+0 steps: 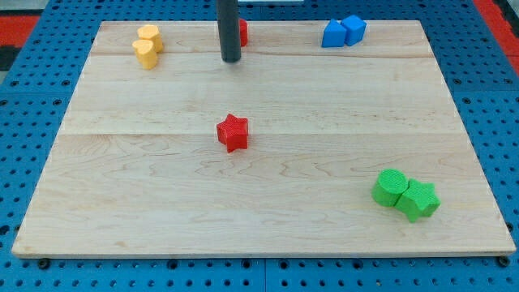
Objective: Push the red star to the left upwards
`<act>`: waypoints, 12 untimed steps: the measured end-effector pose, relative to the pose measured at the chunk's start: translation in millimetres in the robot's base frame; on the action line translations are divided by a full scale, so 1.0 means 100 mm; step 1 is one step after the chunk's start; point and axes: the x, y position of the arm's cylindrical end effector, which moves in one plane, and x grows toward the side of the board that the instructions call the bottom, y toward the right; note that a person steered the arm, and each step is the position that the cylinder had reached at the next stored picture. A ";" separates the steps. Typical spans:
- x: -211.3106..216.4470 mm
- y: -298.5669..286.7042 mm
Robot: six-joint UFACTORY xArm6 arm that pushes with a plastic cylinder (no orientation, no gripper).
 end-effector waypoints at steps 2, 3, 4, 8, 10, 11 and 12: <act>2.12 0.21; 2.72 0.21; 2.36 0.03; 1.83 -0.39; 2.00 -0.78; 1.98 -1.25; 1.98 -1.13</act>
